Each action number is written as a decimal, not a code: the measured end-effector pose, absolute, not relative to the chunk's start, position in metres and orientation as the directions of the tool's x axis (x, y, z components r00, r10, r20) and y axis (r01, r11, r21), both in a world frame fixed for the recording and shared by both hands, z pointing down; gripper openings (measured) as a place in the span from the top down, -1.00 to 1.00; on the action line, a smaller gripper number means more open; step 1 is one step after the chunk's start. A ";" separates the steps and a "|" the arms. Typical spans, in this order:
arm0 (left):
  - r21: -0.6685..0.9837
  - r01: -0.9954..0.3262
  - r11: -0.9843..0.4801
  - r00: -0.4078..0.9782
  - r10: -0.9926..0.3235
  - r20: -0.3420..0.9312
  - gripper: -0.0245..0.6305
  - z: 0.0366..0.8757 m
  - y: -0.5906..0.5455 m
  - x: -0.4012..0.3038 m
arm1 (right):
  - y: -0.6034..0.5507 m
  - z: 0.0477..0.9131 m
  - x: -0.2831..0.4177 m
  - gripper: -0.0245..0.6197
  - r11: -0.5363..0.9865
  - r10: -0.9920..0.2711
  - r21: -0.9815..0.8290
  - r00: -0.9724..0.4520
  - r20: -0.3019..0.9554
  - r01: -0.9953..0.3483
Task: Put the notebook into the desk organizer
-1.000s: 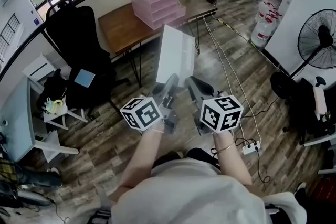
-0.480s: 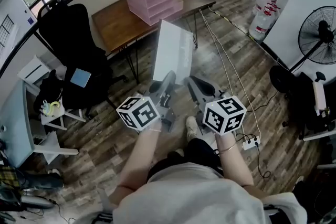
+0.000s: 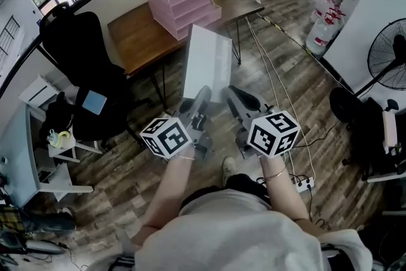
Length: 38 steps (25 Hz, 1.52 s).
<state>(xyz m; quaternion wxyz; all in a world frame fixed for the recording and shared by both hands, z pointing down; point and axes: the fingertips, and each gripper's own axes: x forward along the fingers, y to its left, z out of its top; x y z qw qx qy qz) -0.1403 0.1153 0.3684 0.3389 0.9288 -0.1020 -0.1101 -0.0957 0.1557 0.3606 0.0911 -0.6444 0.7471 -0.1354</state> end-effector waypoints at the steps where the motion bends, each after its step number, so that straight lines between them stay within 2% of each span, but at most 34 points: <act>1: 0.658 -0.115 -0.744 0.954 -0.267 -0.134 0.87 0.370 0.110 -0.132 | 0.149 0.360 -0.087 0.93 0.139 -0.987 -0.321 -0.159 0.036 -0.937; 12: 0.661 -0.147 -0.736 0.944 -0.303 -0.127 0.87 0.368 0.050 -0.047 | 0.081 0.343 -0.008 0.90 0.241 -0.969 -0.313 -0.244 -0.032 -0.919; 19: 0.684 -0.162 -0.712 0.937 -0.328 -0.120 0.87 0.376 0.029 0.000 | 0.059 0.344 0.038 0.90 0.237 -0.970 -0.276 -0.242 -0.017 -0.931; 38: 0.684 -0.205 -0.700 0.927 -0.363 -0.095 0.87 0.392 -0.052 0.047 | -0.014 0.379 0.086 0.92 0.221 -0.968 -0.332 -0.248 0.043 -0.917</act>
